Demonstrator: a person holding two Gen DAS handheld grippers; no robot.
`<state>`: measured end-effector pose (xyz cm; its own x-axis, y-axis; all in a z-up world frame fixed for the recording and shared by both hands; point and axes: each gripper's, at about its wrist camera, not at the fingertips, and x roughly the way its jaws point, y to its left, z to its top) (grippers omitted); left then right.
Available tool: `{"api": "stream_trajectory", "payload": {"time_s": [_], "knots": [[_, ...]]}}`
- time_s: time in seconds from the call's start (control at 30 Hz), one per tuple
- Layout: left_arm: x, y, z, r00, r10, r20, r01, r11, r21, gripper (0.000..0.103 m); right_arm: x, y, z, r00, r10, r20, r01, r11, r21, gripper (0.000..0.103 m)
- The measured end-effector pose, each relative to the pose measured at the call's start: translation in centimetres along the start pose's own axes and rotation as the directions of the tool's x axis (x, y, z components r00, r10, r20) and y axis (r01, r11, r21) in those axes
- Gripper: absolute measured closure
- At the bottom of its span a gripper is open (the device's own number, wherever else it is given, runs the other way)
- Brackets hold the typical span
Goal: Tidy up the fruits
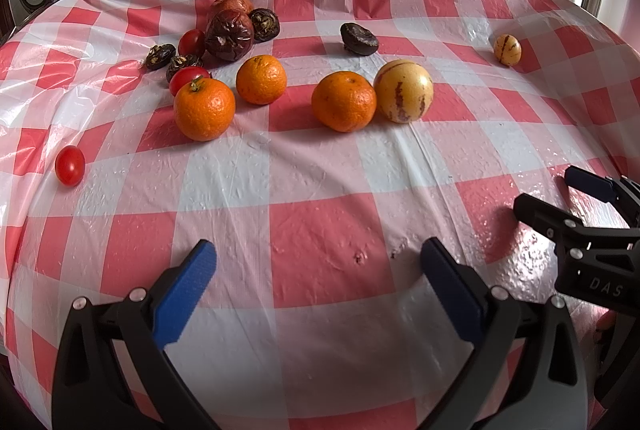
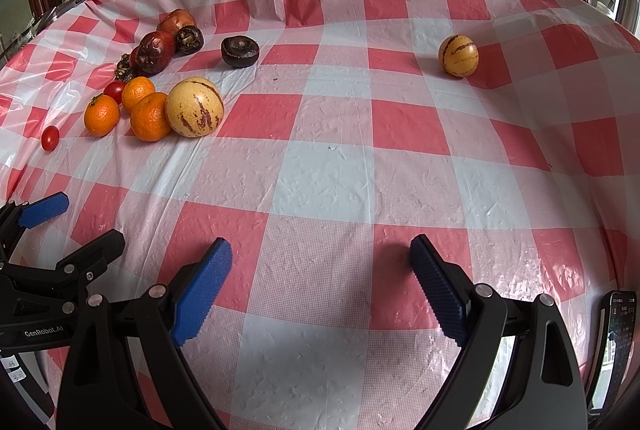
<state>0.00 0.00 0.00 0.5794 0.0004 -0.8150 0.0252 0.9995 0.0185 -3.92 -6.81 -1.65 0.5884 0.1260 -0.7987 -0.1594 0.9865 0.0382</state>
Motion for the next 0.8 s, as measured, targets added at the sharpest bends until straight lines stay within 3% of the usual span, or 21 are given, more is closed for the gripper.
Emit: {"api": "stream_trajectory", "payload": {"time_s": [0.4,0.5,0.57,0.73,0.8], "knots": [[0.0,0.0,0.0,1.0,0.0,0.0,0.0,1.0,0.0,0.001,0.0,-0.1,0.2,0.999,0.017,-0.028,-0.018,0.999,-0.036,0.016],[0.0,0.0,0.0,1.0,0.0,0.0,0.0,1.0,0.0,0.001,0.7,-2.4,1.5,1.0,-0.007,-0.03,0.009,0.997,0.078,0.016],[0.0,0.0,0.0,1.0,0.0,0.0,0.0,1.0,0.0,0.001,1.4,-5.2,3.1,1.0,0.019,-0.001,-0.018,0.983,0.185,0.016],[0.0,0.0,0.0,1.0,0.0,0.0,0.0,1.0,0.0,0.001,4.8,-10.6,8.4,0.994,-0.1,0.039,0.086,0.959,0.268,0.016],[0.0,0.0,0.0,1.0,0.0,0.0,0.0,1.0,0.0,0.001,6.5,-12.5,10.7,0.993,-0.113,0.029,0.098,0.946,0.31,0.017]]}}
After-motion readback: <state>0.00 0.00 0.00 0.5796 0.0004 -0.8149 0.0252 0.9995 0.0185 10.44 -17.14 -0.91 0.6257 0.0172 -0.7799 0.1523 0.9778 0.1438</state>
